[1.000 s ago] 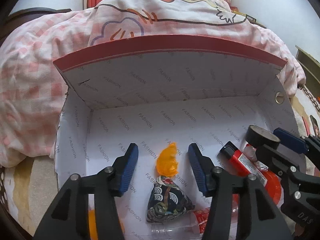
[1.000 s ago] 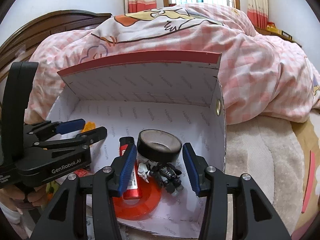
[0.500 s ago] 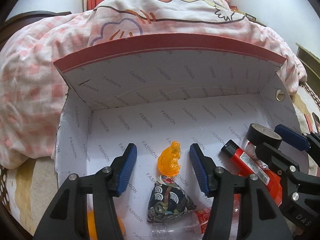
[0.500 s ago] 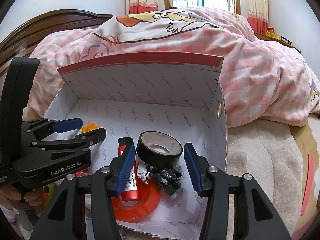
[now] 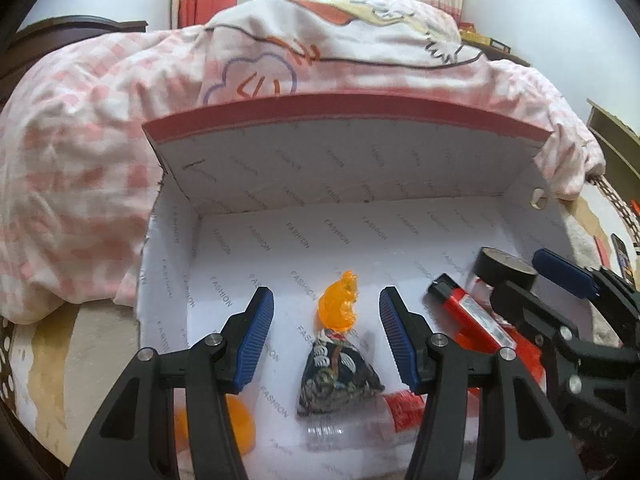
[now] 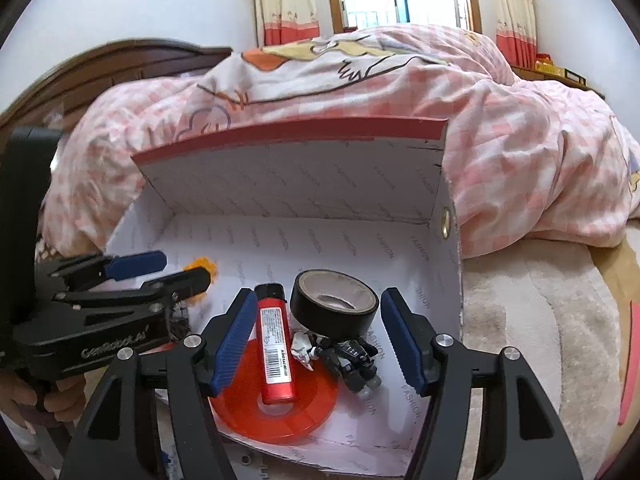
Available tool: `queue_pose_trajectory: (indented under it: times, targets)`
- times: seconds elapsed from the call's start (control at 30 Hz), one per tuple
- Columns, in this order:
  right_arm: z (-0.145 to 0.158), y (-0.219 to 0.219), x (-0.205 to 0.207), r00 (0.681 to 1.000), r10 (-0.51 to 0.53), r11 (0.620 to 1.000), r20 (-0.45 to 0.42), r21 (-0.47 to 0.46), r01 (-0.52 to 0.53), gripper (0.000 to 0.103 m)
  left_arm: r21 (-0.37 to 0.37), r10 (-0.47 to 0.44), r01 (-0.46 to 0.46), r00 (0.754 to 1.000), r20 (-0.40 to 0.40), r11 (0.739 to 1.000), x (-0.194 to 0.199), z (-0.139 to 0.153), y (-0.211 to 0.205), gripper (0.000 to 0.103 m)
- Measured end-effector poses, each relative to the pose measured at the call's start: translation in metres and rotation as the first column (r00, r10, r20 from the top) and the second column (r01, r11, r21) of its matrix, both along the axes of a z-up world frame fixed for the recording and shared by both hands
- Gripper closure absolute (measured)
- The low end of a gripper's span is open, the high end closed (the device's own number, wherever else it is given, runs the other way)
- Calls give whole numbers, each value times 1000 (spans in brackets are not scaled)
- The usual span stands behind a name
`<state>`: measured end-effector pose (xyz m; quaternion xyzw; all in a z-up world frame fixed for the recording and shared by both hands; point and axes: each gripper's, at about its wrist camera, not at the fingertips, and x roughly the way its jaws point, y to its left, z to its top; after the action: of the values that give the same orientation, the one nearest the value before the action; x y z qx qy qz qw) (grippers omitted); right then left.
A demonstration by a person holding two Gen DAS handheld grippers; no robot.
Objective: Organize objects
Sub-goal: 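Withdraw both grippers from the box toward the remaining toys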
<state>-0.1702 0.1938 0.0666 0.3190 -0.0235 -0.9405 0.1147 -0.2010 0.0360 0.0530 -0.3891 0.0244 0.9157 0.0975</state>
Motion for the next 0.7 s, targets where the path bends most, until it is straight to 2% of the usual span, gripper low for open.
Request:
queue_pose_trajectory:
  times: [0.2,0.37,0.7]
  targets:
    - [10,8,9,999,-26,998,-44,-59,24,38,7,-13,14,1000,-25,1000,20,12,-4,48]
    - [14,9,19,999,-30,999,-38,-41,28,38,39,-5,6,1000,-14,999,37,20,-15,47]
    - [19,14,42,999,-25,997,-47,-72,21,38,71,3,-4,1000,6,997,74,26,-39,48]
